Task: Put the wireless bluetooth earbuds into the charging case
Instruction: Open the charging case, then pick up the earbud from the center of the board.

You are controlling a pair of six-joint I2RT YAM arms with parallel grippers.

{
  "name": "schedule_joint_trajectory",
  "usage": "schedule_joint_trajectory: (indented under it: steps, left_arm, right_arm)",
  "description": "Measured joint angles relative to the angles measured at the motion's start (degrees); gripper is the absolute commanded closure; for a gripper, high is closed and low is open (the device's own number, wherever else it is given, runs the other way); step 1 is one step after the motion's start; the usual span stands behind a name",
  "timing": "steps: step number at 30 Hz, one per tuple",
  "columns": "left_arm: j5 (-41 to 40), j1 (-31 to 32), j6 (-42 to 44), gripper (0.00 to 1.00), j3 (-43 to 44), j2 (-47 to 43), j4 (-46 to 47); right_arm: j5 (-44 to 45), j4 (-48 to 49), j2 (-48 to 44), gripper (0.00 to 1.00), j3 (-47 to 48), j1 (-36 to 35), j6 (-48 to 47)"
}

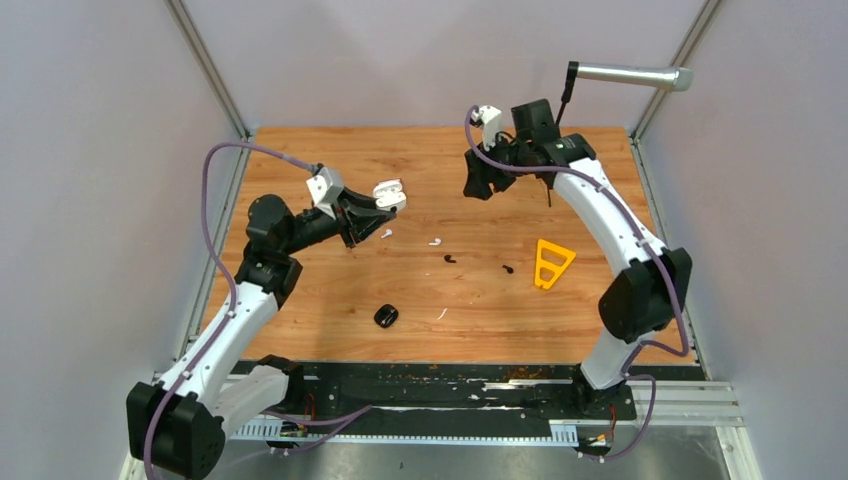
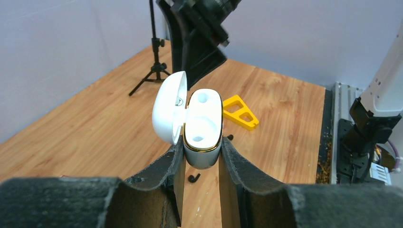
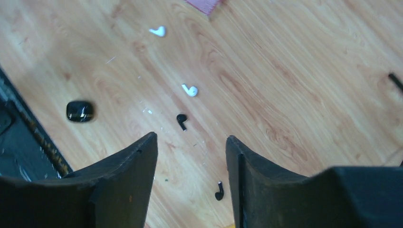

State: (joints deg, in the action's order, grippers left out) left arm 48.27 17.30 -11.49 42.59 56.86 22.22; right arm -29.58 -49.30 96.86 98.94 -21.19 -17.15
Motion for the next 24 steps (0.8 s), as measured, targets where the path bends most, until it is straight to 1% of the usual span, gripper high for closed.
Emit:
schedule_joint_trajectory:
  steps: [1, 2, 6, 11, 14, 17, 24]
  left_arm:
    - [-0.48, -0.5, 0.15, 1.0, 0.0, -1.05, -0.98]
    - [-0.83, -0.85, 0.31, 1.0, 0.0, -1.79, -1.81]
    - [-2.21, -1.97, 1.38, 1.0, 0.0, -3.78, -5.79]
    - [-3.43, -2.32, 1.81, 1.0, -0.02, -4.09, -8.2]
    - [-3.87, -2.71, 1.9, 1.0, -0.02, -4.15, -8.68]
    - [-3.85, -2.82, 3.17, 1.0, 0.0, -4.24, -10.82]
    - [-3.85, -2.82, 5.55, 1.0, 0.02, -4.26, -14.73]
  right_arm:
    - [1.64, 1.29, 1.75, 0.62, 0.2, -0.11, 1.62]
    - [3.43, 1.97, 3.72, 0.65, 0.87, -0.28, 3.23]
    - [8.98, 3.19, 10.97, 0.7, 2.47, -1.18, 9.6]
    - [11.37, 1.99, 19.61, 0.71, 3.02, -3.74, 16.83]
    - [12.74, 1.79, 23.26, 0.67, 3.02, -5.7, 21.24]
    - [13.62, 1.73, 25.51, 0.64, 3.15, -6.99, 25.22]
    - [13.75, 1.79, 28.65, 0.65, 5.4, -7.93, 30.27]
